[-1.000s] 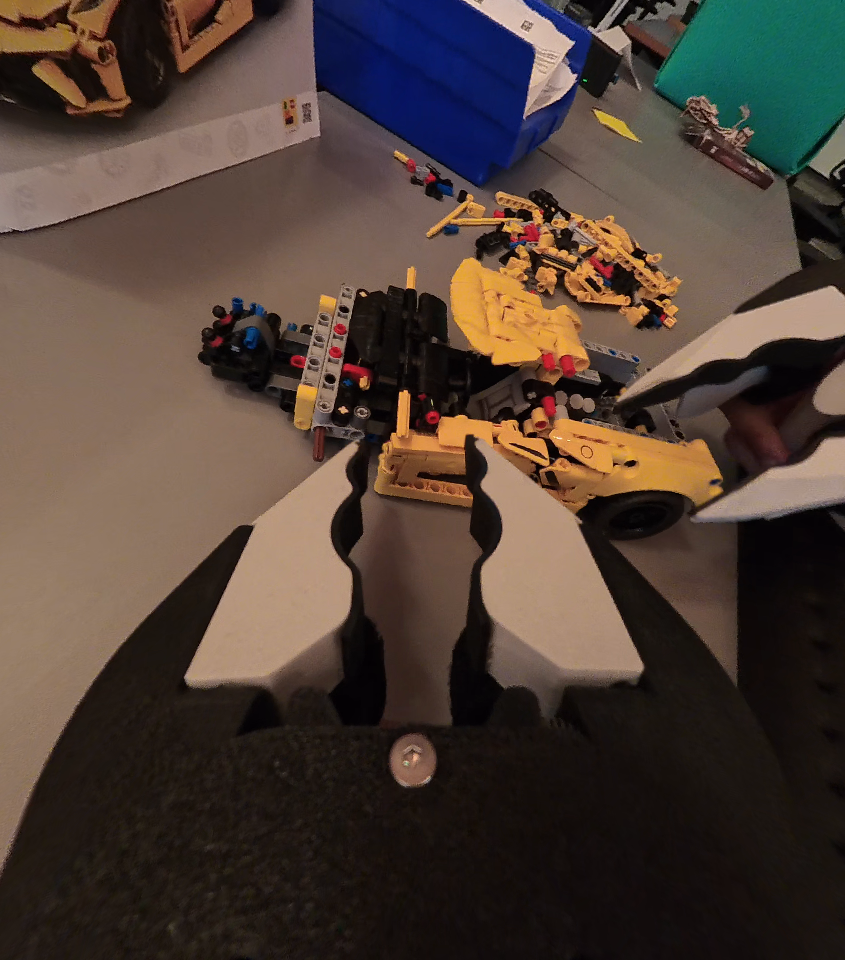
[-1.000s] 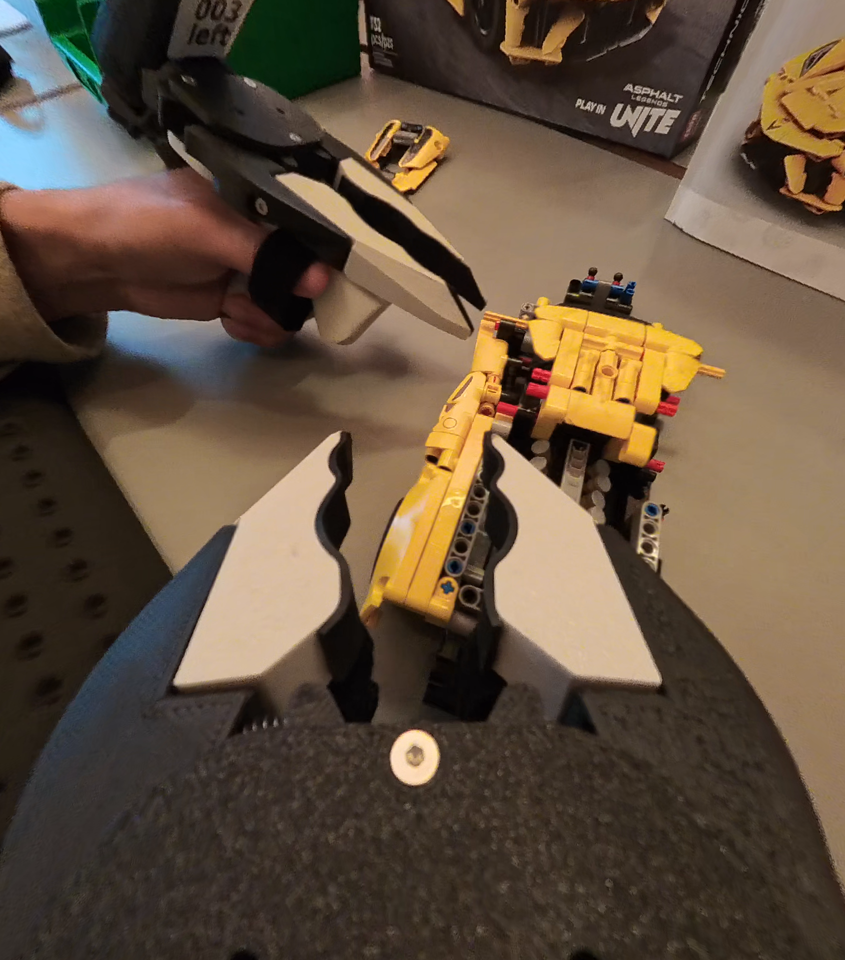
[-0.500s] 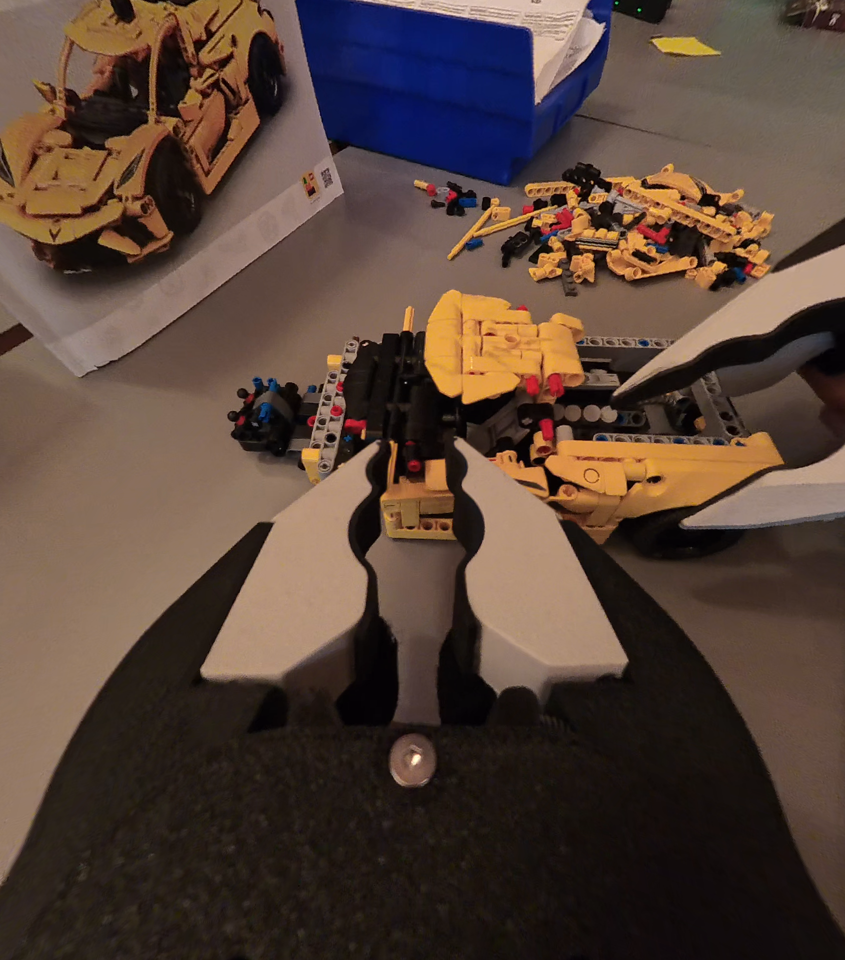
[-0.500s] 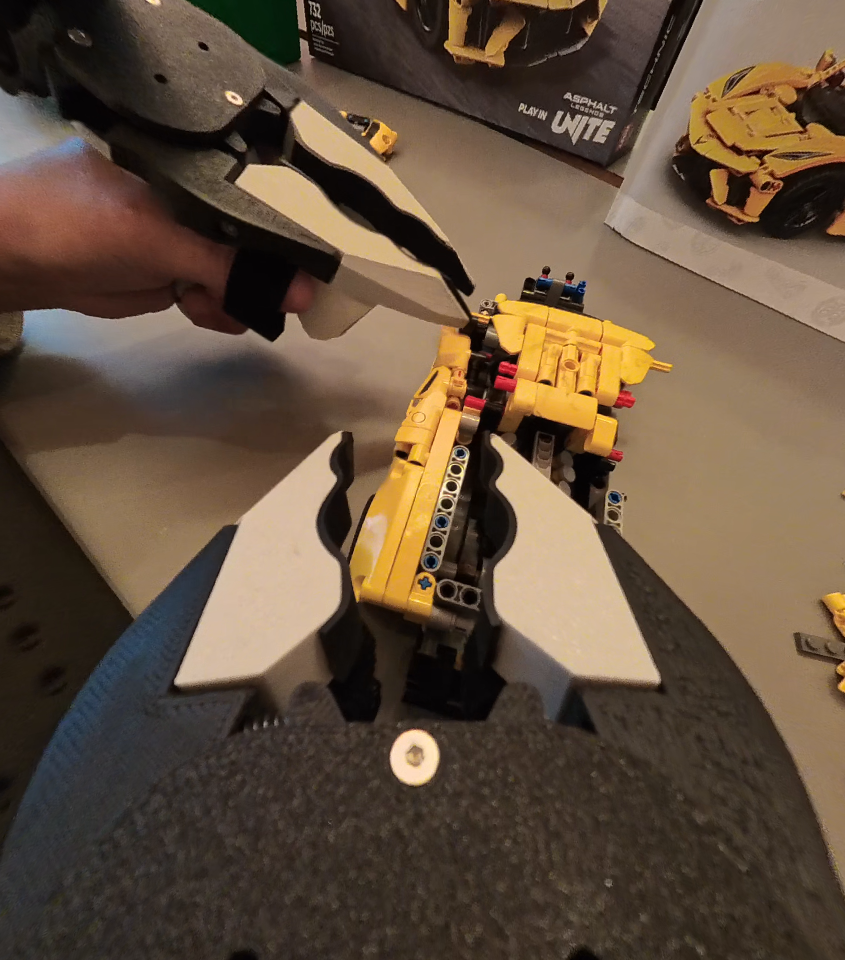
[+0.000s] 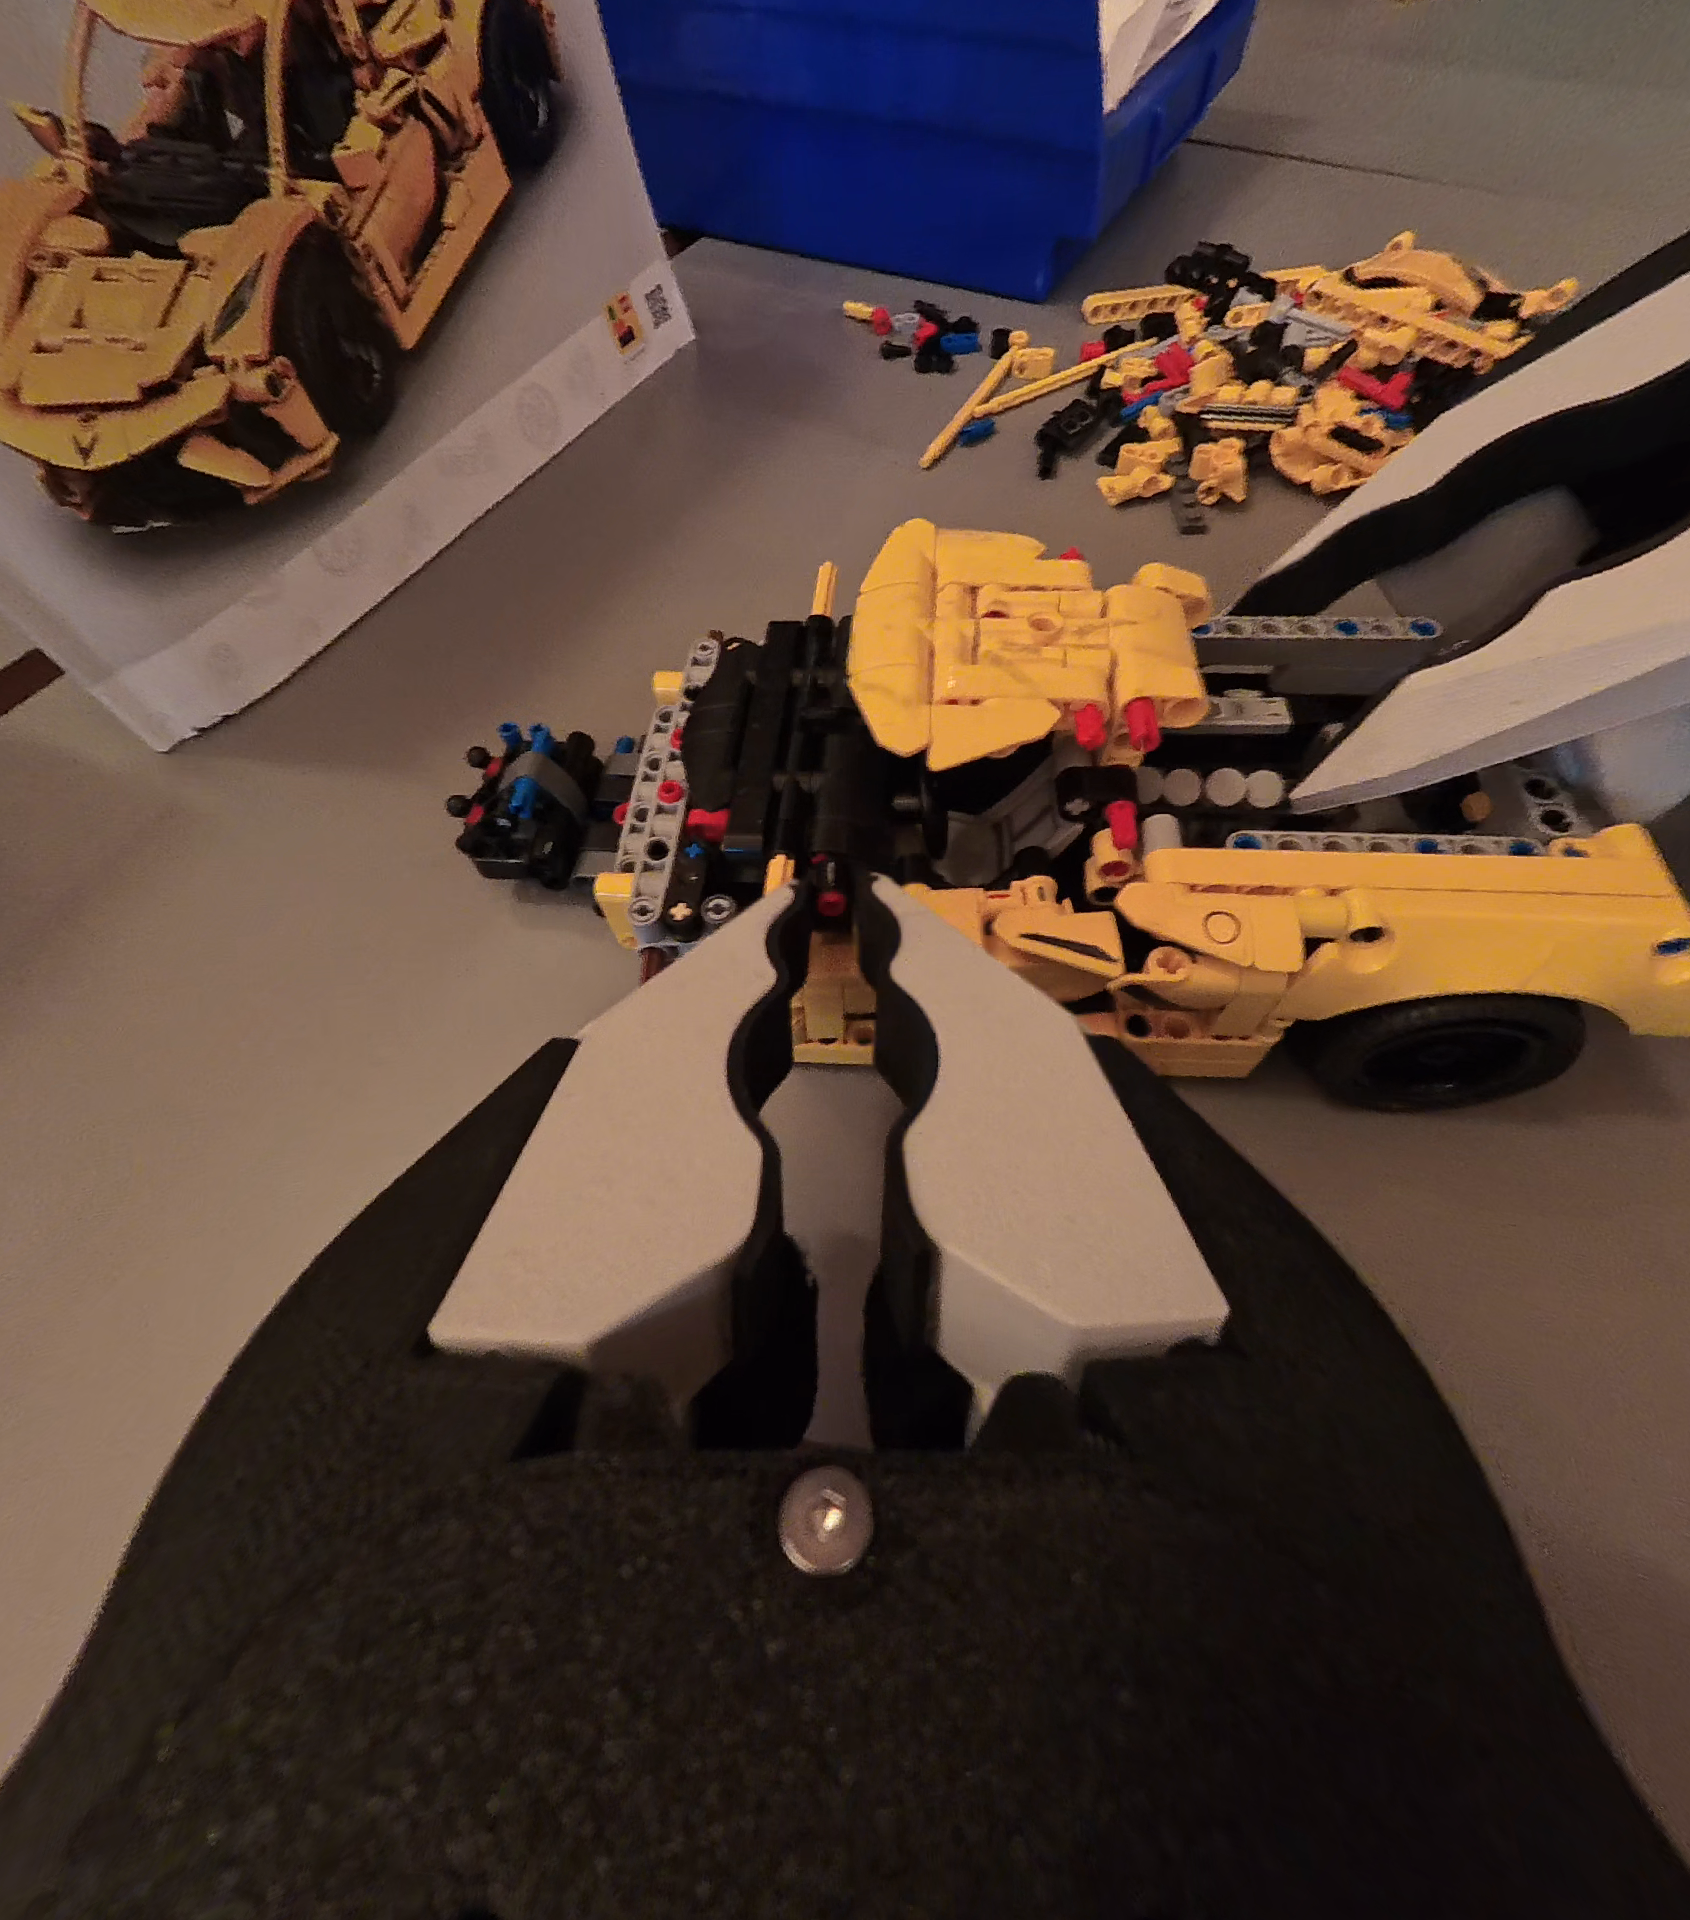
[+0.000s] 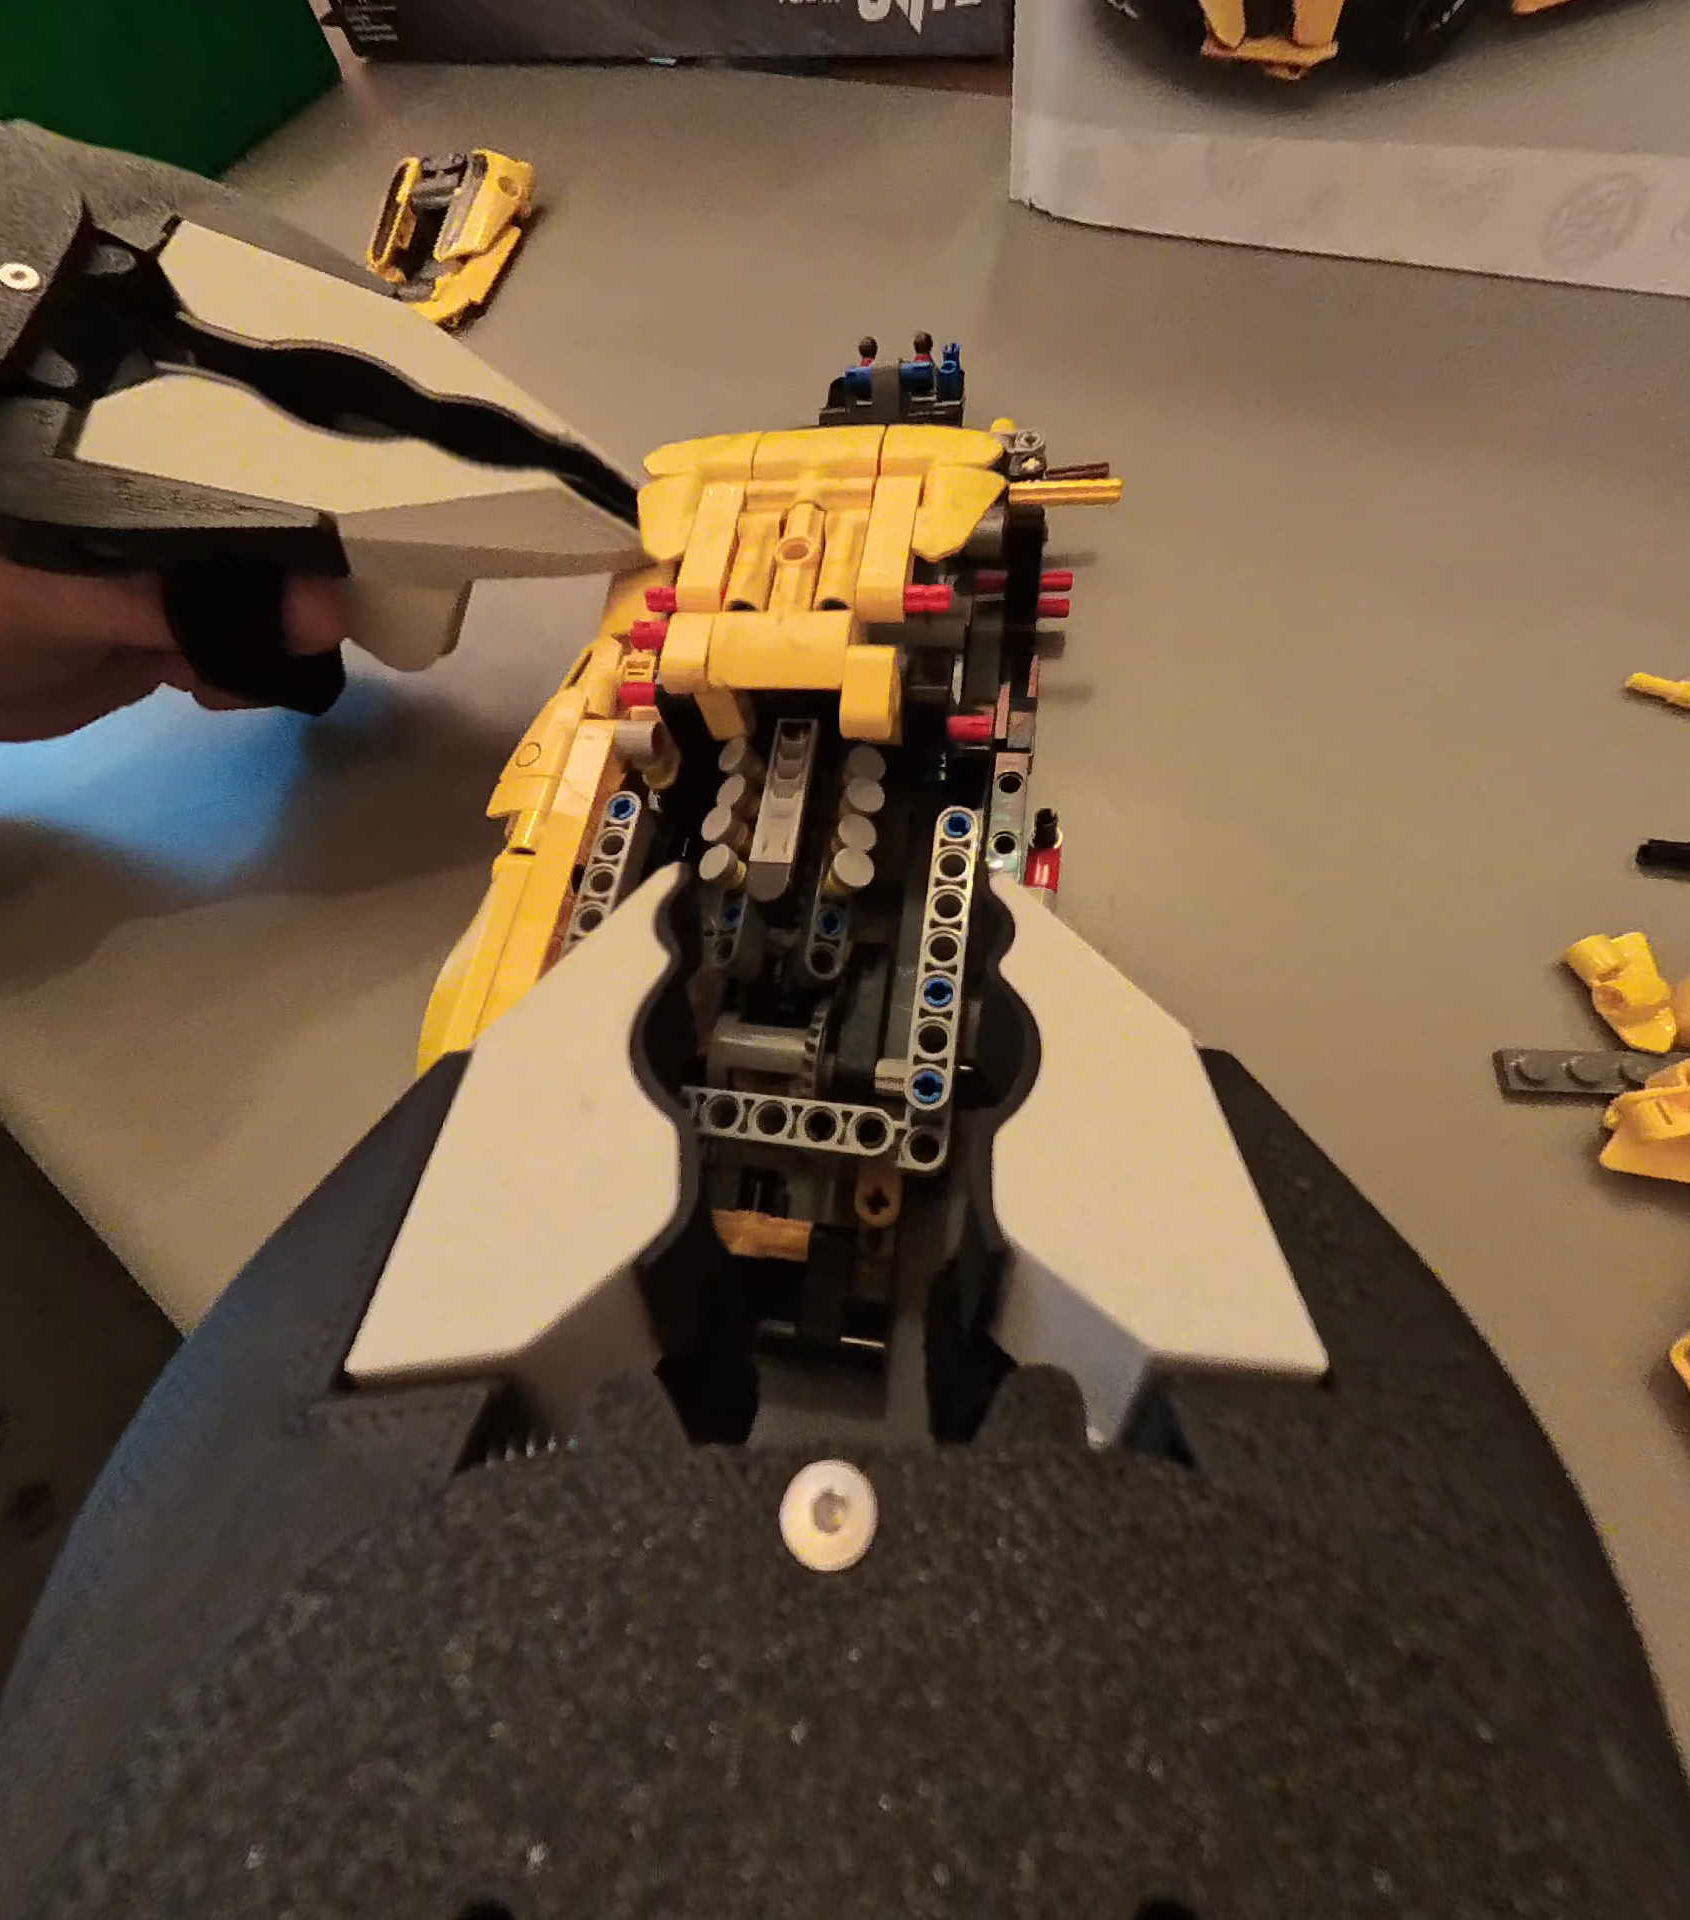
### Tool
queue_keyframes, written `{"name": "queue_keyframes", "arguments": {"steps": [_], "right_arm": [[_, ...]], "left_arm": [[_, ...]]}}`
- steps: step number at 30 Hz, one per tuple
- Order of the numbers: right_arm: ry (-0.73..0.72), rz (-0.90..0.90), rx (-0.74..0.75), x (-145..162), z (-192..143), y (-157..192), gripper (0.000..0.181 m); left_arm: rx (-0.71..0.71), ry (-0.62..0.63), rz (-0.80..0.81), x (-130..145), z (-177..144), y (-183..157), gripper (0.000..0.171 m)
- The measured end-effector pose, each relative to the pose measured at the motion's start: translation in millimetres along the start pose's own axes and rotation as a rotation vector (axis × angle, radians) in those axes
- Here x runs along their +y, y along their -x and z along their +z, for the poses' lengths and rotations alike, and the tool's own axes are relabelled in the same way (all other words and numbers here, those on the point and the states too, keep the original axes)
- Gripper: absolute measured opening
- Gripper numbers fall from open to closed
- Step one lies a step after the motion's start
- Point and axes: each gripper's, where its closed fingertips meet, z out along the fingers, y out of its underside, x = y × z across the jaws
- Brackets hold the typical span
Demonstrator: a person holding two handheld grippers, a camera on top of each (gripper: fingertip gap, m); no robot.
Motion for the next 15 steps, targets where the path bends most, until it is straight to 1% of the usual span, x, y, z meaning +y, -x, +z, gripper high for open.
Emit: {"name": "queue_keyframes", "arguments": {"steps": [2,3,5,8,10,13,15], "right_arm": [[0.004,0.016,0.002,1,-1,-2,0.046],[0.013,0.026,0.021,2,-2,-5,0.038],[0.014,0.022,0.028,3,-2,-6,0.038],[0.01,0.033,0.012,3,-1,-6,0.036],[0.01,0.042,-0.003,4,0,-5,0.037],[0.013,0.048,-0.017,4,0,-3,0.038],[0.01,0.05,-0.034,4,1,-1,0.039]], "left_arm": [[0.011,0.002,0.01,0,-1,1,0.006],[0.011,-0.002,0.016,-1,-2,2,0.006],[0.024,-0.005,0.034,-1,-7,1,0.006],[0.078,-0.026,0.008,-1,-17,0,0.006],[0.131,-0.031,0.023,3,-26,-3,0.005],[0.222,-0.044,0.132,11,-38,-11,0.006],[0.306,-0.032,0.153,15,-44,-14,0.006]]}}
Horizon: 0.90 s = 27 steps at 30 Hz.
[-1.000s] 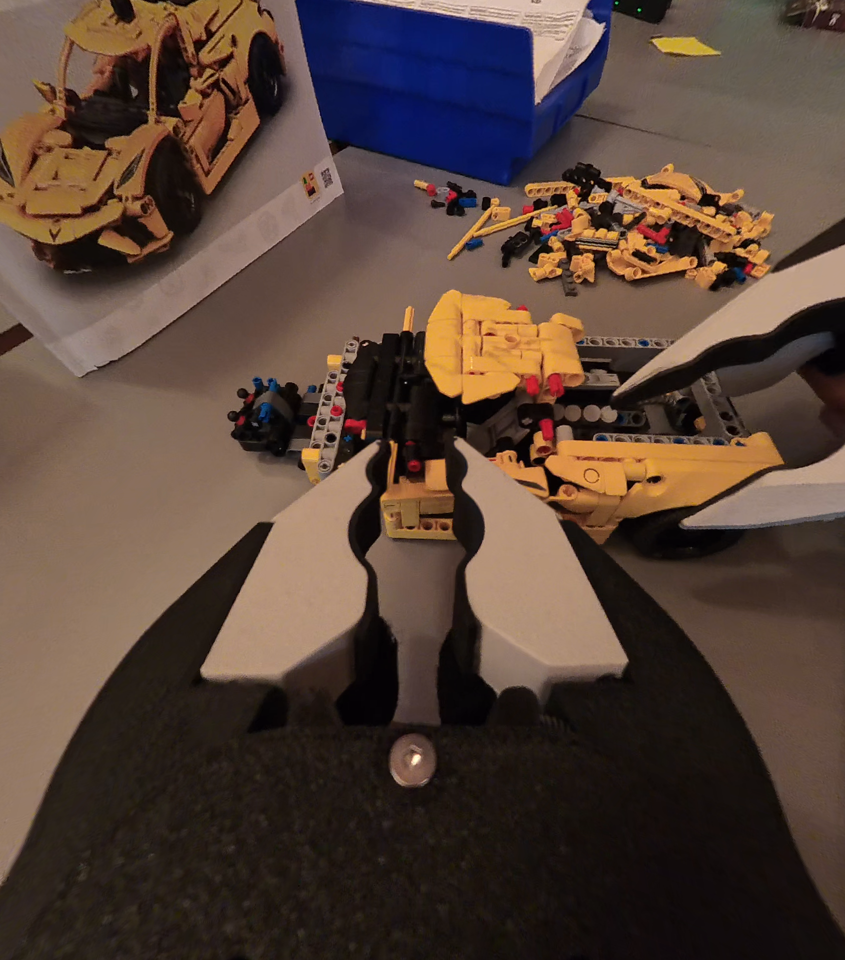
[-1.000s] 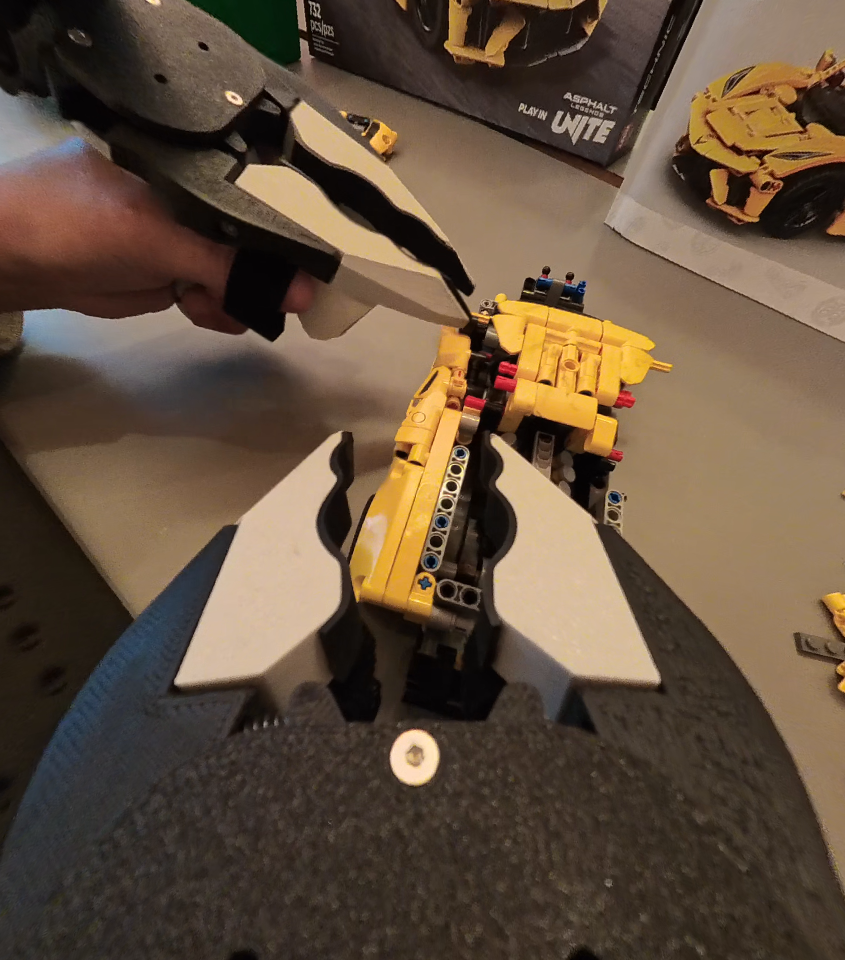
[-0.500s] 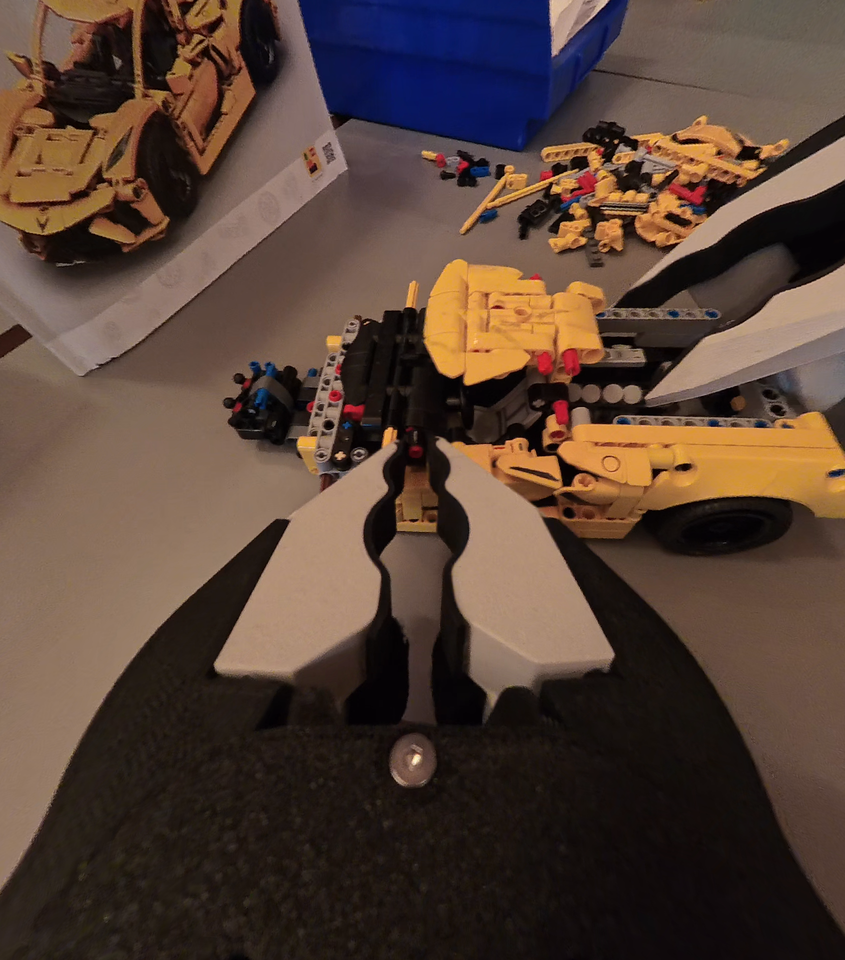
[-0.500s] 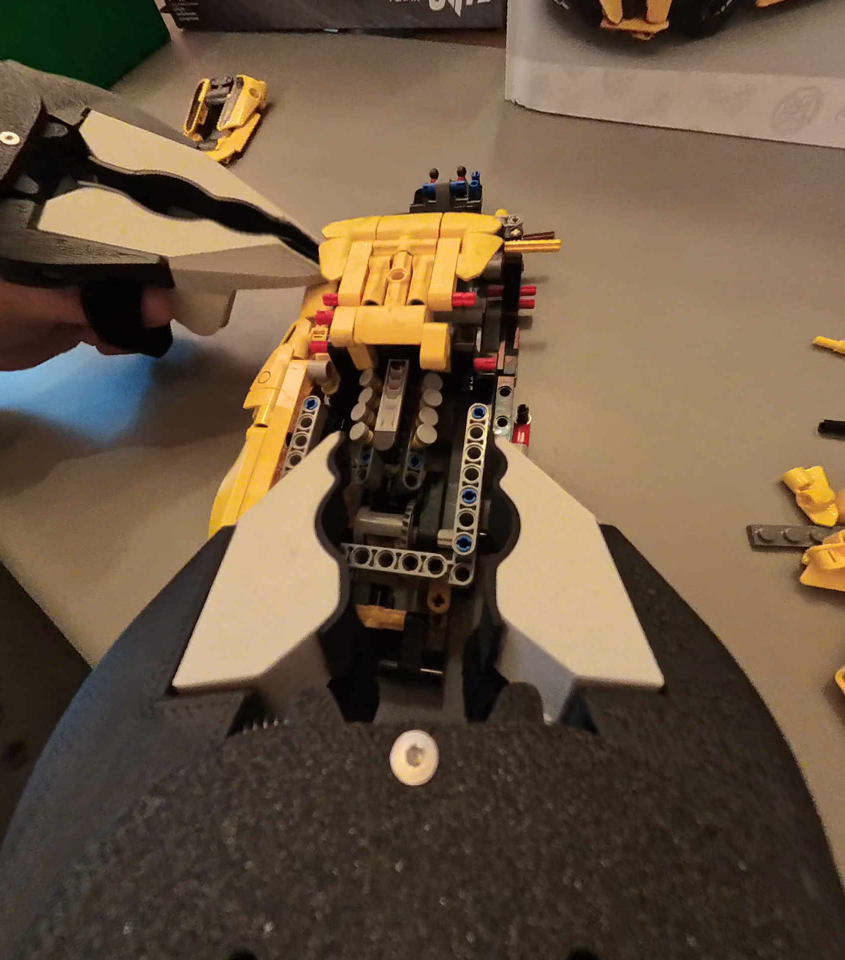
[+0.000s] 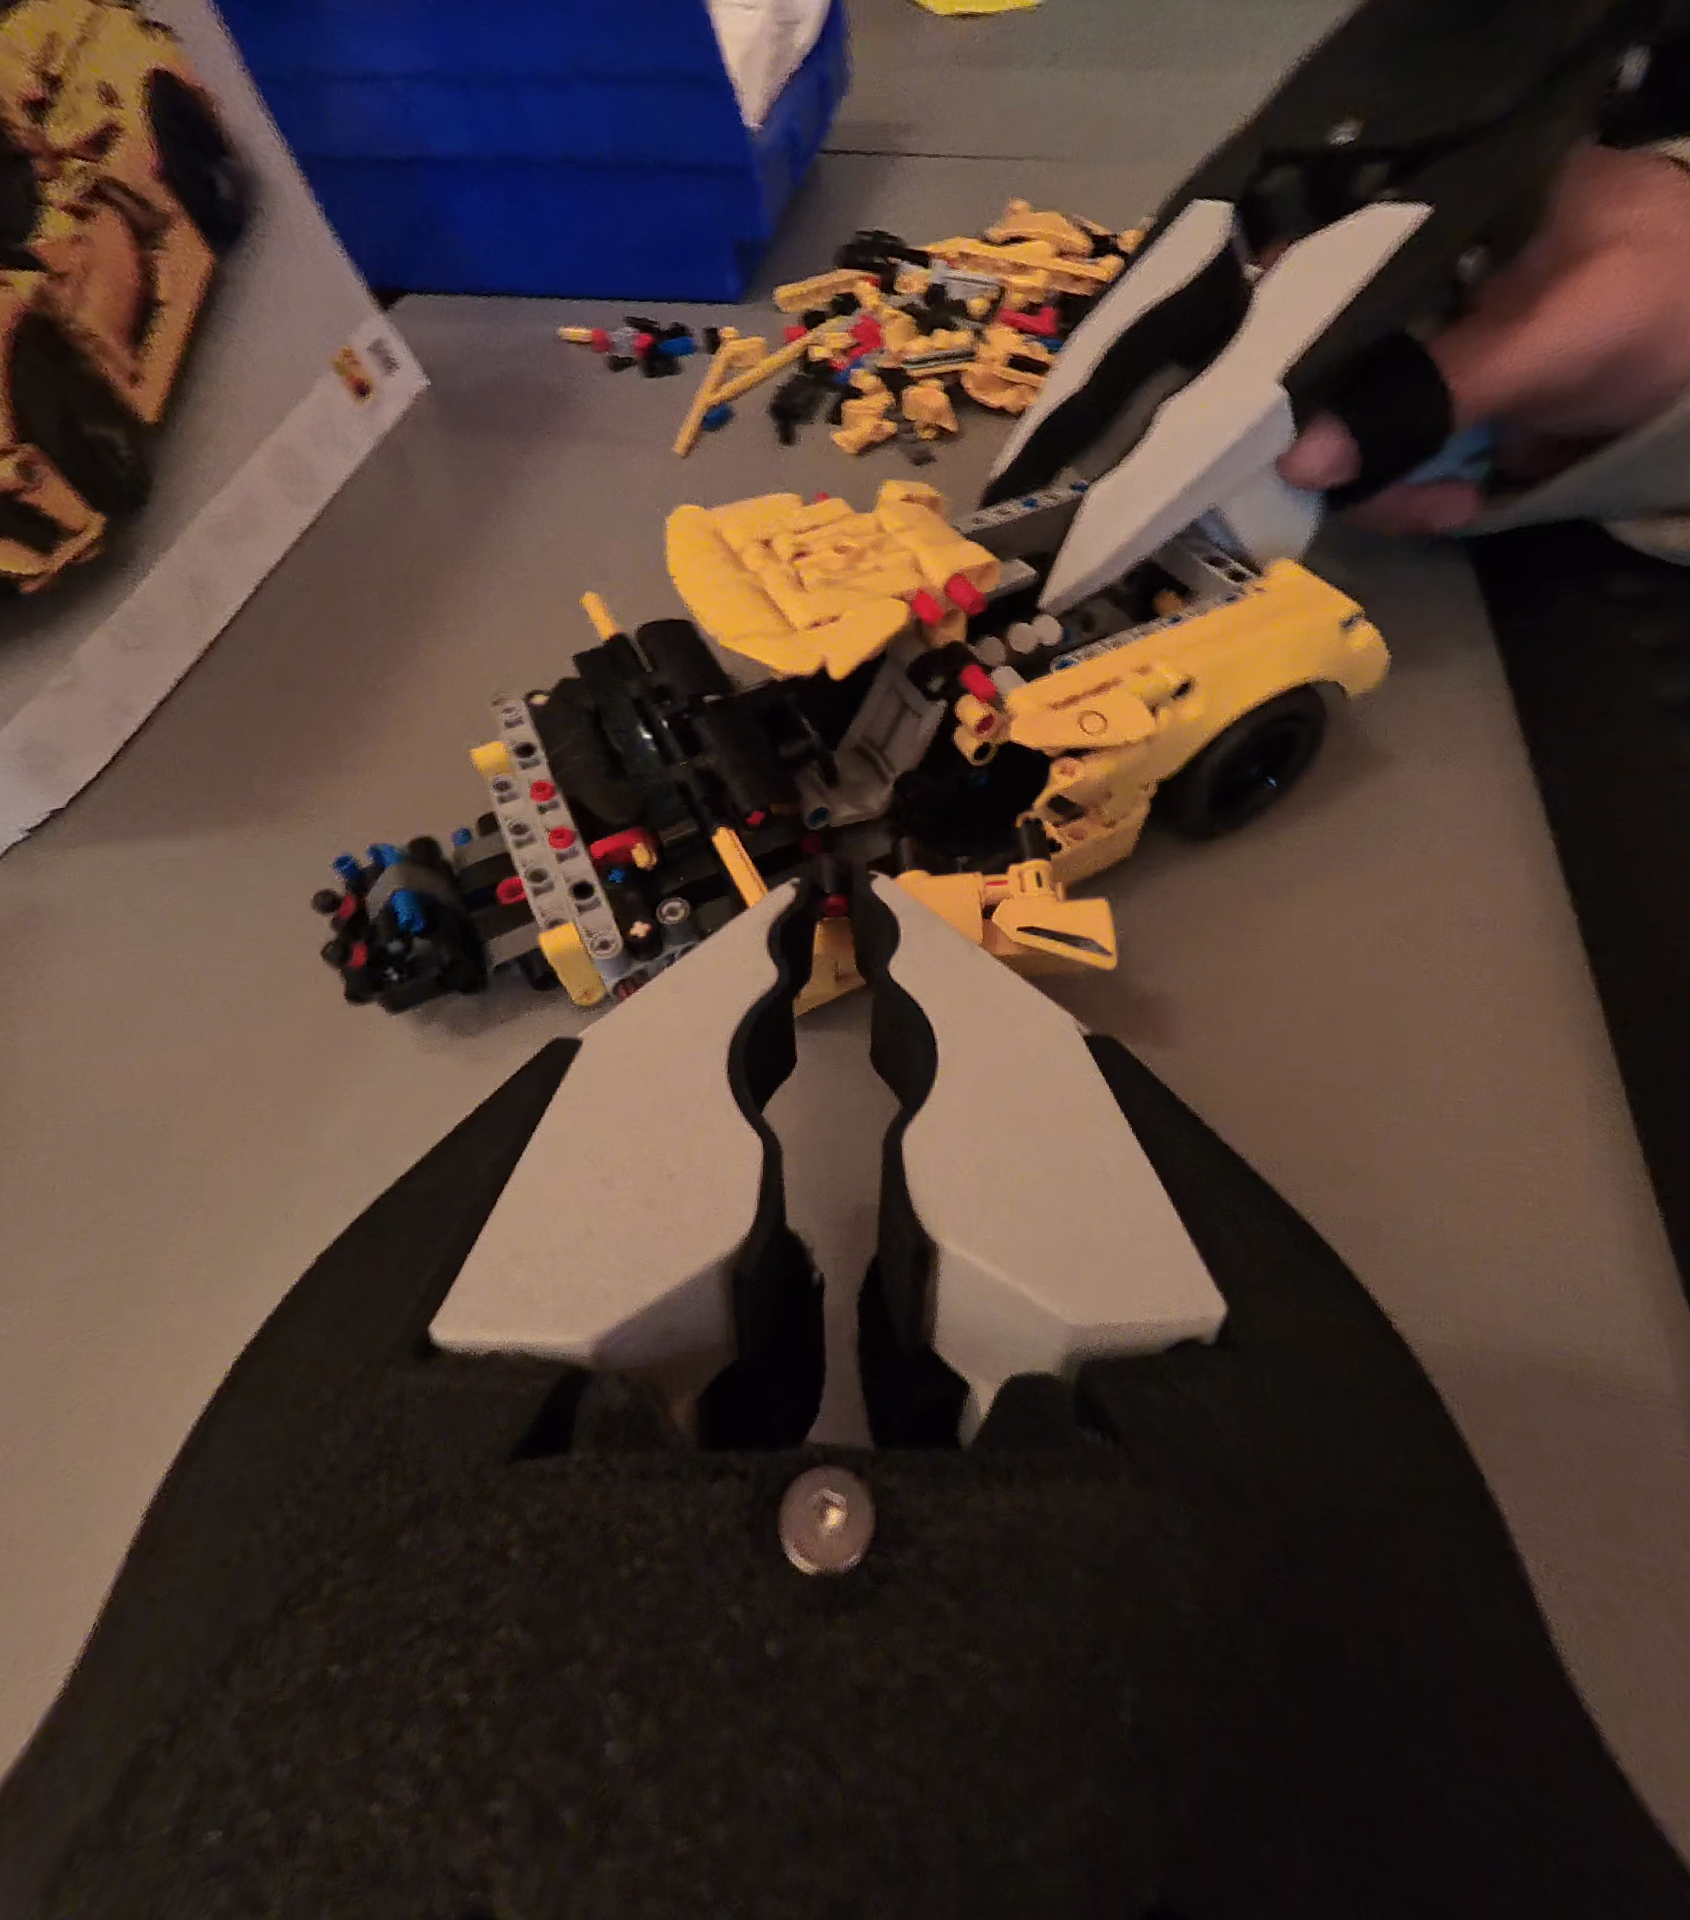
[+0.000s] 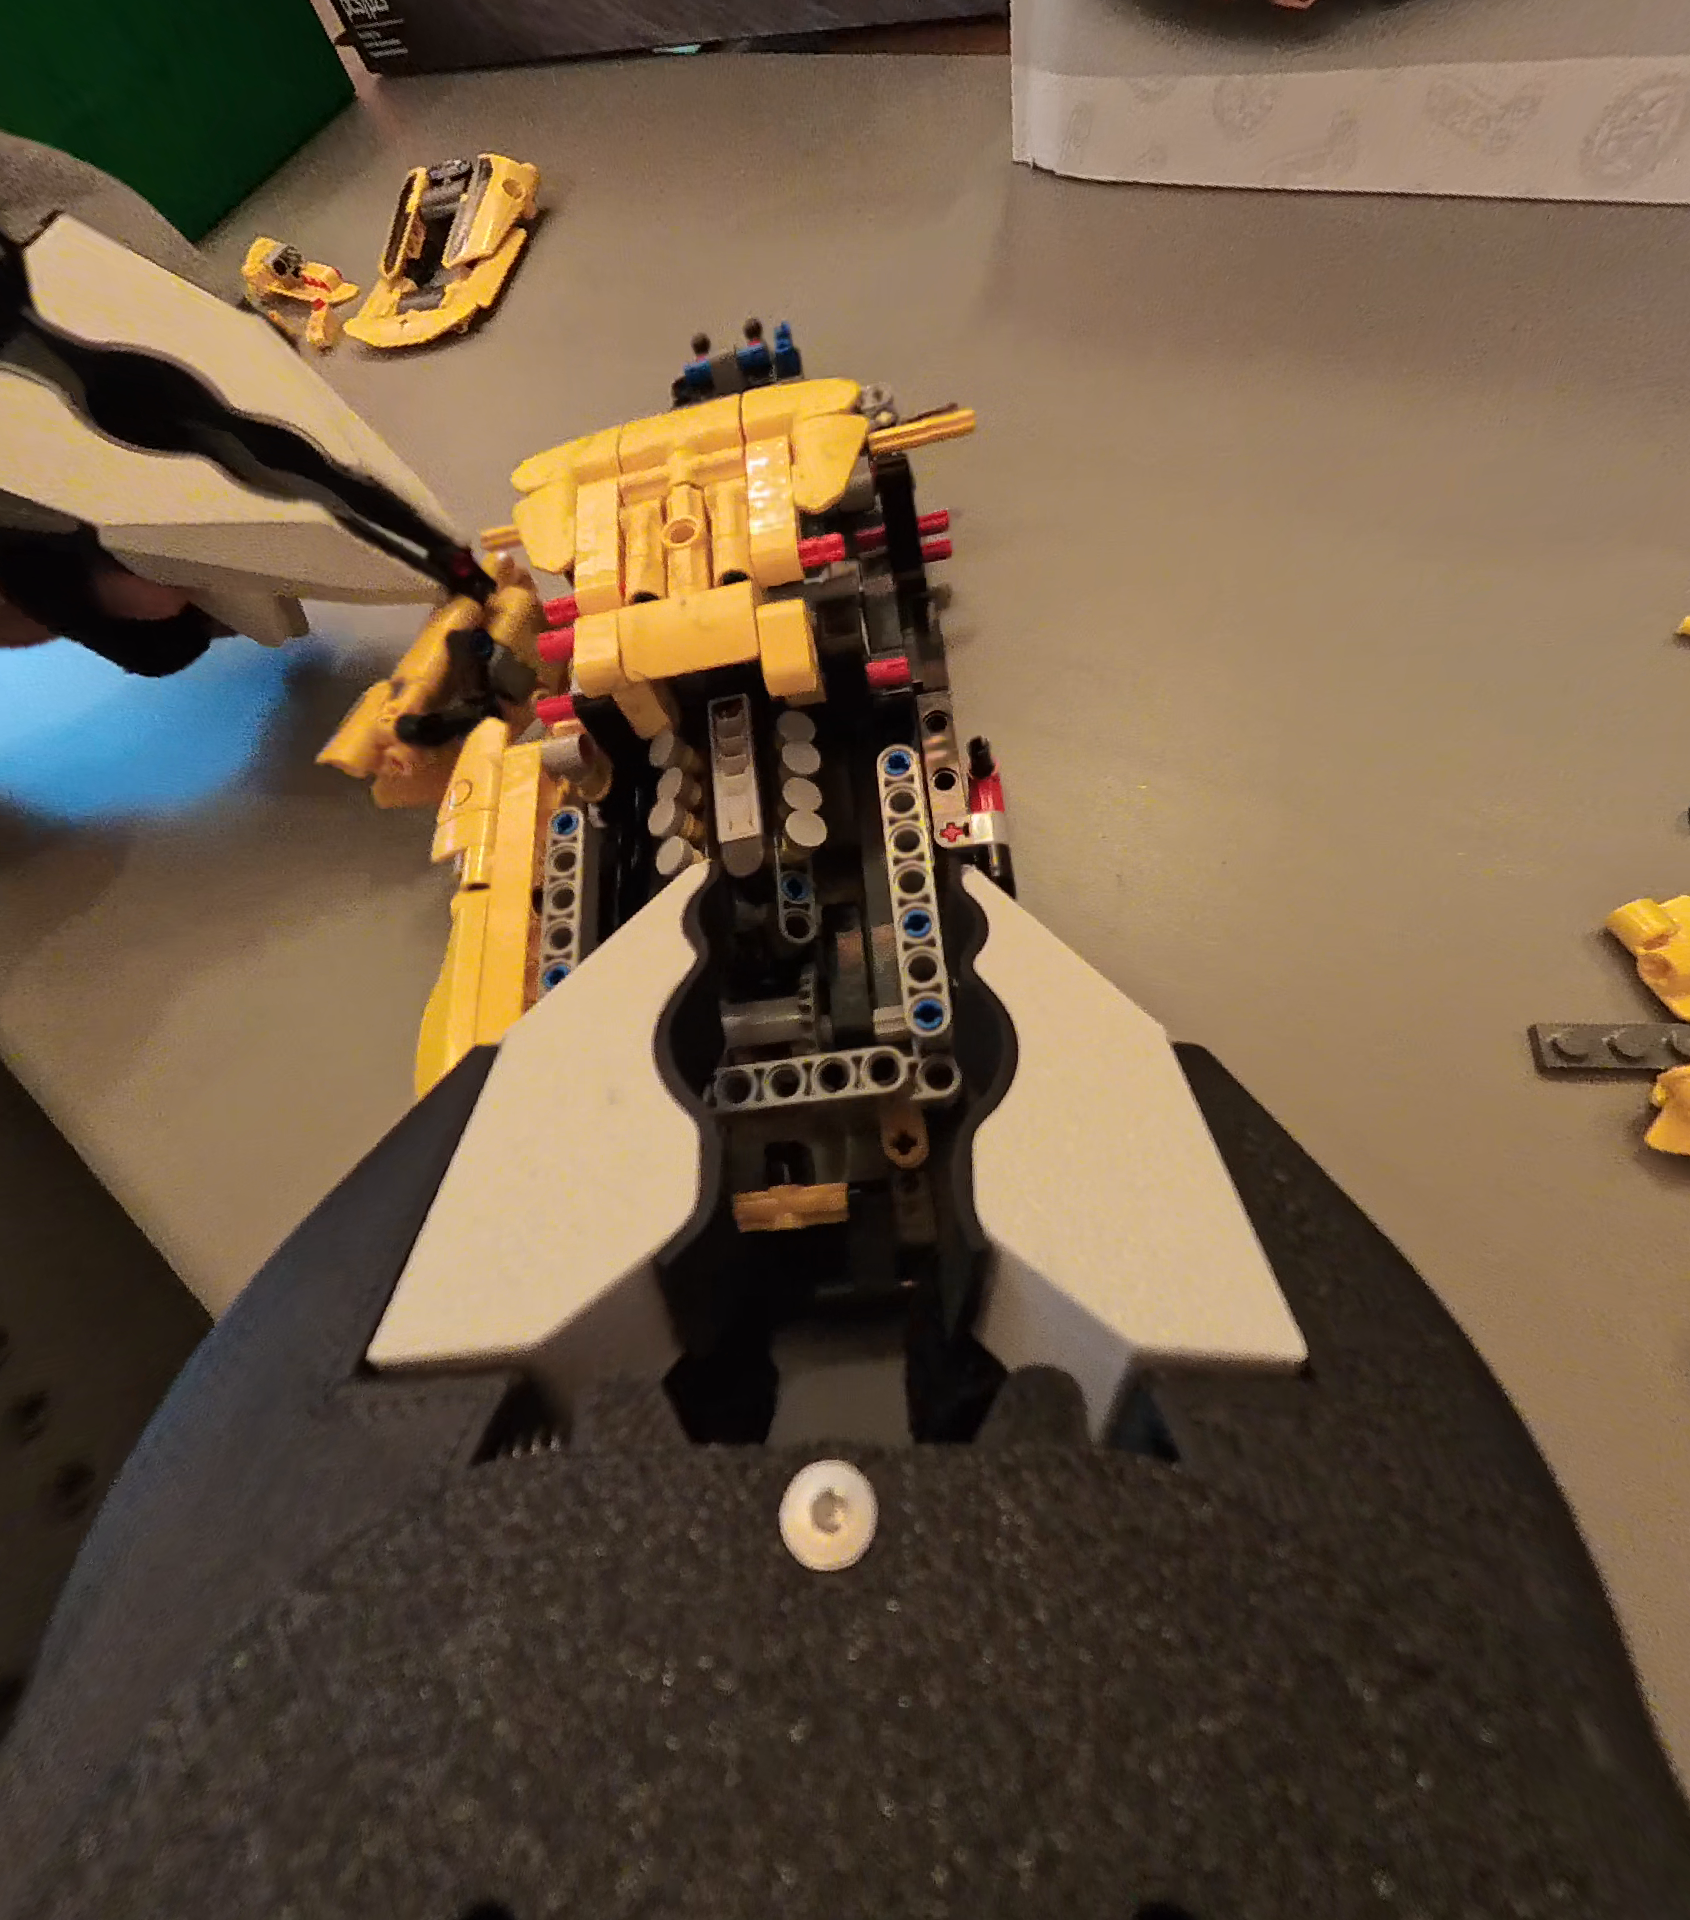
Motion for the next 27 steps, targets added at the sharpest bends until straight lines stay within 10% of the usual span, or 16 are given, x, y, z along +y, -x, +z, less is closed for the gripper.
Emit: {"name": "queue_keyframes", "arguments": {"steps": [4,14,20,27], "right_arm": [[-0.003,-0.012,-0.005,-1,1,2,0.04],[-0.013,-0.034,0.021,-2,2,1,0.04],[-0.011,-0.043,0.027,-1,2,0,0.039],[-0.013,-0.038,0.021,0,3,0,0.039]], "left_arm": [[0.08,0.009,-0.007,6,-4,-3,0.006],[-0.24,0.014,-0.79,16,-5,10,0.057],[-0.156,0.175,-0.799,26,20,-5,0.046],[-0.103,0.508,-0.457,40,-11,-6,0.024]]}}
